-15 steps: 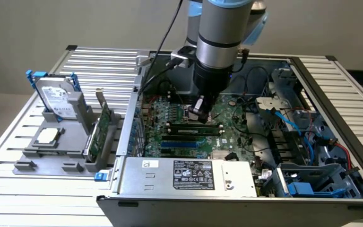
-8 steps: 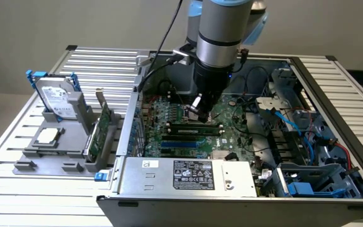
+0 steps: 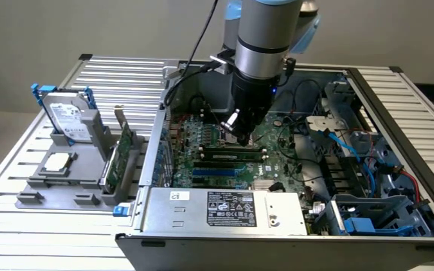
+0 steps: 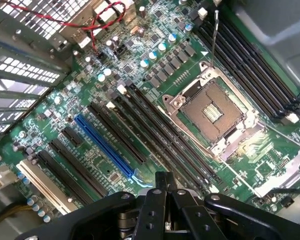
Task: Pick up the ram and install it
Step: 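Press down the ram until it locks into place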
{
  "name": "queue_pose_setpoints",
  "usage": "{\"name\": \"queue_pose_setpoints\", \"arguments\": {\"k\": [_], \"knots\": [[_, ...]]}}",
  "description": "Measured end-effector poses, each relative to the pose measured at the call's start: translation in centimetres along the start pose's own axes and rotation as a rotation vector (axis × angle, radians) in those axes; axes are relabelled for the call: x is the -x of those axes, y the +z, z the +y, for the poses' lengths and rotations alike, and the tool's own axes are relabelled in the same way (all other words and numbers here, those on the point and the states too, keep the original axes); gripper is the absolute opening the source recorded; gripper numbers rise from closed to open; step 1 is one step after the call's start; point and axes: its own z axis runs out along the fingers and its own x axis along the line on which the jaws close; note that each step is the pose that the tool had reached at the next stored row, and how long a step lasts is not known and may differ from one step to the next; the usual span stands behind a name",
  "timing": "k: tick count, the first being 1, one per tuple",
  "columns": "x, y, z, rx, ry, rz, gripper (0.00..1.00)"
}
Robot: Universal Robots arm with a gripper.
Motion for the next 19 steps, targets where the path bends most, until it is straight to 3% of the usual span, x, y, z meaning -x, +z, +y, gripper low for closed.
{"name": "queue_pose_setpoints", "arguments": {"k": [19], "knots": [[0.00, -0.37, 0.01, 0.0012, 0.294, -0.0048, 0.11]]}}
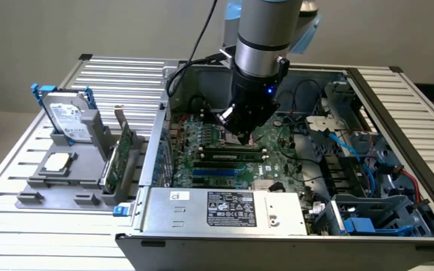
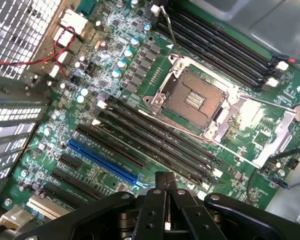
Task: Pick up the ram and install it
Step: 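Press down the ram until it locks into place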
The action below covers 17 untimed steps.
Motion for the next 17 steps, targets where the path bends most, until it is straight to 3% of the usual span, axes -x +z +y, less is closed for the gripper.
{"name": "queue_pose_setpoints", "arguments": {"k": [17], "knots": [[0.00, -0.10, 0.00, 0.0010, 0.270, -0.0044, 0.11]]}}
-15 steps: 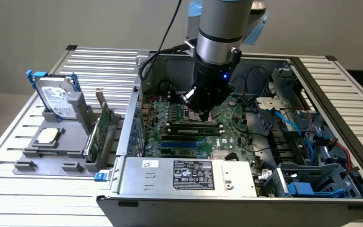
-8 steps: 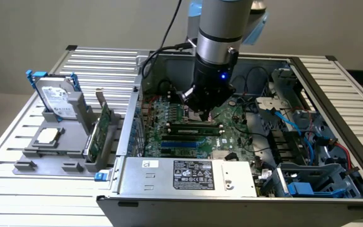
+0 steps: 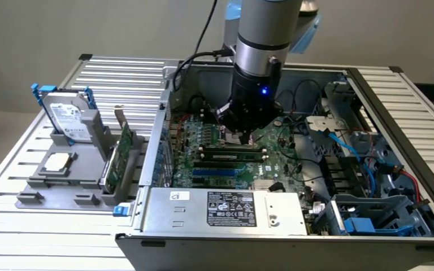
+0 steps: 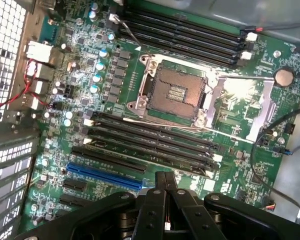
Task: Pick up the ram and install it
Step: 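Press down the ram until it locks into place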
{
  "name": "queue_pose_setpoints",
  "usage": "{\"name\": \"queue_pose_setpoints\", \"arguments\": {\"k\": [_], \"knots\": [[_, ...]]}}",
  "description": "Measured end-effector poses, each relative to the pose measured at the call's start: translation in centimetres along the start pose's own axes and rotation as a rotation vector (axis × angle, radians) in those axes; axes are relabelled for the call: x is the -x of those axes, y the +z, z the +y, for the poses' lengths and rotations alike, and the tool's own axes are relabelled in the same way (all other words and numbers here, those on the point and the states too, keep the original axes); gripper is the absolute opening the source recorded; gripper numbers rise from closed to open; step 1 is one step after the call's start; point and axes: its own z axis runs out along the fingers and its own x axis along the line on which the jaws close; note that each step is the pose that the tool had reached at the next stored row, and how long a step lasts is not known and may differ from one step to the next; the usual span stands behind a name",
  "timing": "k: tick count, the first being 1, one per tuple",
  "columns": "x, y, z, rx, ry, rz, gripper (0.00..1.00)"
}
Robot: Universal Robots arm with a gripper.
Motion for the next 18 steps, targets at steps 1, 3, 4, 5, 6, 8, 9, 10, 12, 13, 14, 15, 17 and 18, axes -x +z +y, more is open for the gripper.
{"name": "queue_pose_setpoints", "arguments": {"k": [1, 3, 4, 5, 6, 8, 9, 10, 12, 13, 14, 15, 17, 18], "knots": [[0.00, 0.00, 0.00, 0.0001, 0.016, -0.0003, 0.11], [0.00, -0.02, 0.00, 0.0002, 0.047, -0.0008, 0.11], [0.00, -0.02, 0.00, 0.0002, 0.063, -0.0010, 0.11], [0.00, -0.03, 0.00, 0.0003, 0.079, -0.0013, 0.11], [0.00, -0.04, 0.00, 0.0004, 0.094, -0.0015, 0.11], [0.00, -0.05, 0.00, 0.0005, 0.126, -0.0020, 0.11], [0.00, -0.05, 0.00, 0.0006, 0.143, -0.0023, 0.11], [0.00, -0.05, 0.00, 0.0006, 0.158, -0.0026, 0.11], [0.00, -0.05, 0.00, 0.0007, 0.185, -0.0030, 0.11], [-0.01, -0.06, 0.00, 0.0007, 0.189, -0.0030, 0.11], [-0.01, -0.07, 0.00, 0.0008, 0.189, -0.0030, 0.11], [-0.01, -0.06, -0.01, 0.0011, 0.189, -0.0031, 0.11], [-0.01, -0.06, -0.01, 0.0010, 0.189, -0.0031, 0.11], [-0.01, -0.05, -0.01, 0.0011, 0.189, -0.0031, 0.11]]}}
